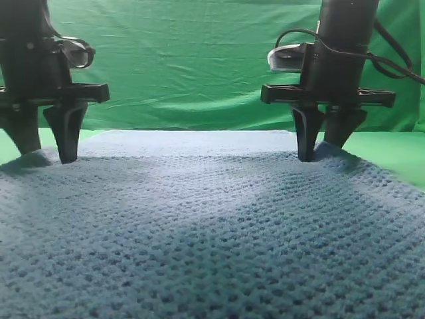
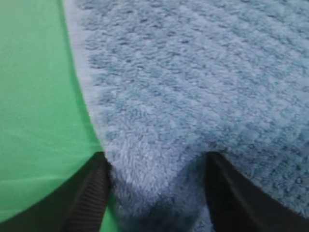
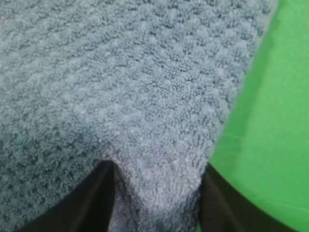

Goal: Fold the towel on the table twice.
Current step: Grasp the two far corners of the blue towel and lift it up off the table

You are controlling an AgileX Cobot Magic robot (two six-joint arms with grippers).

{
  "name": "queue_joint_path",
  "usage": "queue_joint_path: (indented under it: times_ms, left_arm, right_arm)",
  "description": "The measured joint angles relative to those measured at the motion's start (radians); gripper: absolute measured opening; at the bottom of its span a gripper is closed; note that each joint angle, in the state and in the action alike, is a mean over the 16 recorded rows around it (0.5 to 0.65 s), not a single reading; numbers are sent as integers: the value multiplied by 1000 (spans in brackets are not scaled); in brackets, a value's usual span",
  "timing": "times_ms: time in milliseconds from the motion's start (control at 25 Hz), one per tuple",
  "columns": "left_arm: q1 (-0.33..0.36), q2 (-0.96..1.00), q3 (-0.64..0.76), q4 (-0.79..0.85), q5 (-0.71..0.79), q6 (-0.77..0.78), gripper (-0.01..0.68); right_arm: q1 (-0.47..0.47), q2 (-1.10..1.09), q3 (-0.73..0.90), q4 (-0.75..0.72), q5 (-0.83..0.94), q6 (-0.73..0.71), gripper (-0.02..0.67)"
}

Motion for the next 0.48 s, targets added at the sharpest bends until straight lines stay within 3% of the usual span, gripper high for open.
queue_joint_path:
  times_ms: [320,480]
  left_arm:
    - [-8,11,-41,-38,46,-6,58]
    - [2,-6,-92,-56,87,-13,8]
  right_arm:
    - [3,-5,-4,12,-1,3,46]
    - [2,-27,-25,1,7,4,7]
